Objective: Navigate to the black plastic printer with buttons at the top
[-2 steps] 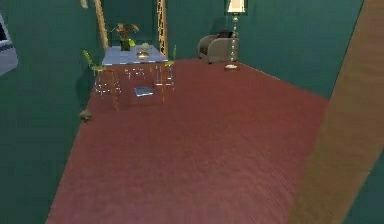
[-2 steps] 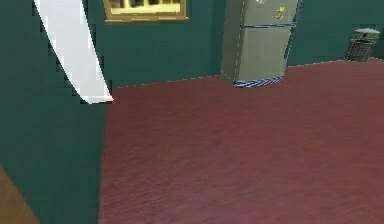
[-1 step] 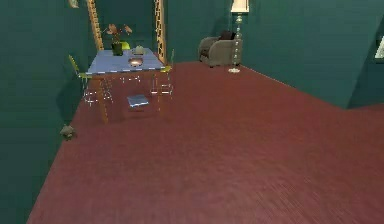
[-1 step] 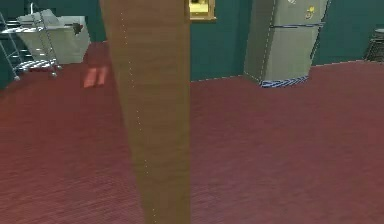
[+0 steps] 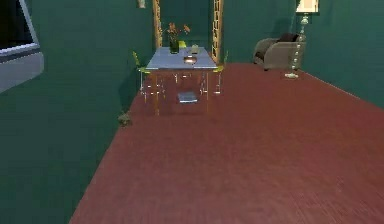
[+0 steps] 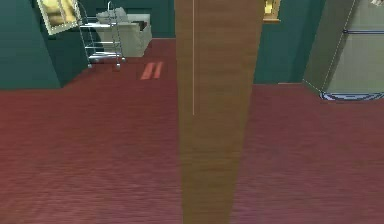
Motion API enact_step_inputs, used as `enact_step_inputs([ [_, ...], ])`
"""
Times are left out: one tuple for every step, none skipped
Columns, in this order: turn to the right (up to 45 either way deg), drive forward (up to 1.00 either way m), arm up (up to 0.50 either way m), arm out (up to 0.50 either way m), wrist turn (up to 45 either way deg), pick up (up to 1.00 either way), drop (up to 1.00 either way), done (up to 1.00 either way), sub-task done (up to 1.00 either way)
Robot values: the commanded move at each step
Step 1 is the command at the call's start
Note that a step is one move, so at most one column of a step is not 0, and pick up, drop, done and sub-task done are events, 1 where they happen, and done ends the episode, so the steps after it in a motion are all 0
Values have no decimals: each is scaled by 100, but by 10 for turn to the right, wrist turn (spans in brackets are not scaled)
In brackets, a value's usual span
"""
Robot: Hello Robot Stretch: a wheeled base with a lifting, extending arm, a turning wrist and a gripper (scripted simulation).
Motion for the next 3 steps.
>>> enact_step_inputs([
  [0, 30, 0, 0, 0, 0, 0, 0, 0],
  [450, 0, 0, 0, 0, 0, 0, 0, 0],
  [360, 0, 0, 0, 0, 0, 0, 0, 0],
])
